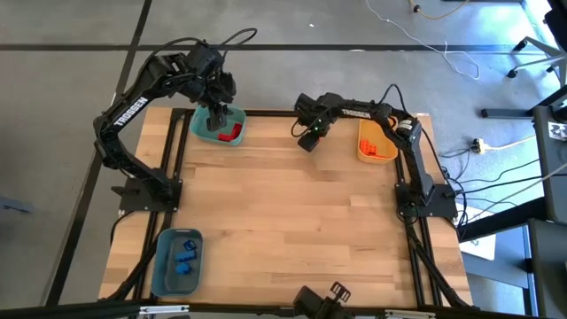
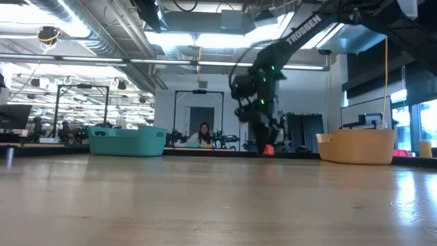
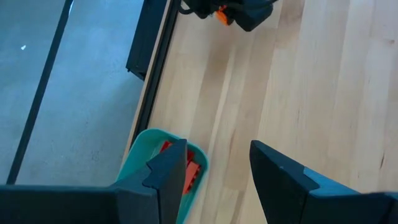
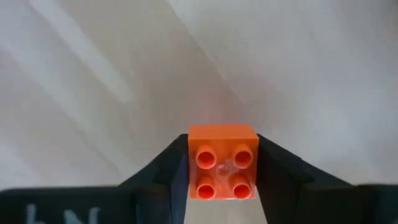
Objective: Sort & place blocks by color
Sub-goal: Put the orange game piece into the yellow bin
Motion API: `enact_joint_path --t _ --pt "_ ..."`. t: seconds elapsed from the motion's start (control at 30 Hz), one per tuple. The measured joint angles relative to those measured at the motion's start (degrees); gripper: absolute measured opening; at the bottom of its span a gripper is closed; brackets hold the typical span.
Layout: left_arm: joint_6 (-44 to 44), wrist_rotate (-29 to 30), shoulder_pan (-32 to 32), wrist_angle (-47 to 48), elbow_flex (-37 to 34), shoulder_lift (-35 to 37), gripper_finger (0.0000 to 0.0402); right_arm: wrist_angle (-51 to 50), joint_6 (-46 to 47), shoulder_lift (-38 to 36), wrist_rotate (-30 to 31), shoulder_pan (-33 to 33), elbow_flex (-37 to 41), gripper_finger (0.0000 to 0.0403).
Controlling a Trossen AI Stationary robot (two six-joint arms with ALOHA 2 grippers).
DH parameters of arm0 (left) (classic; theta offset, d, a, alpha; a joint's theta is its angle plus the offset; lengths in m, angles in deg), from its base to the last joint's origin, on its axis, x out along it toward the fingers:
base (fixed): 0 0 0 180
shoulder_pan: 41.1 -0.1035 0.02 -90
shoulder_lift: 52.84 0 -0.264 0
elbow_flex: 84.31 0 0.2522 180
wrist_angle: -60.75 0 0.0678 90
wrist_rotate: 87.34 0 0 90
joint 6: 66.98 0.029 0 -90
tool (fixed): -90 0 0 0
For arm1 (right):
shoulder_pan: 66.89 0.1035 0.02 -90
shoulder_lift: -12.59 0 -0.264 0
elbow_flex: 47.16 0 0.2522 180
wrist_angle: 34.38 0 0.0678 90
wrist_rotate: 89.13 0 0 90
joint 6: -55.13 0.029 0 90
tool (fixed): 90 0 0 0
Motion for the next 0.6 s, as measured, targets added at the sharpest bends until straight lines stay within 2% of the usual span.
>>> enact_joint_path --t 0.2,0.37,0.6 --pt "0.3 0.0 0.0 0.0 0.0 0.0 0.0169 -11.2 -2.8 -0.1 3.5 -0.1 -8.9 0.0139" --pt "9.4 0.1 0.0 -0.5 0.0 0.0 0.0169 -21.5 -3.1 -0.2 5.5 0.0 -16.1 0.0139" --pt "10.5 0.0 0.0 -0.5 0.0 0.0 0.0169 -34.0 -3.8 -0.3 11.5 -0.1 -23.5 0.0139"
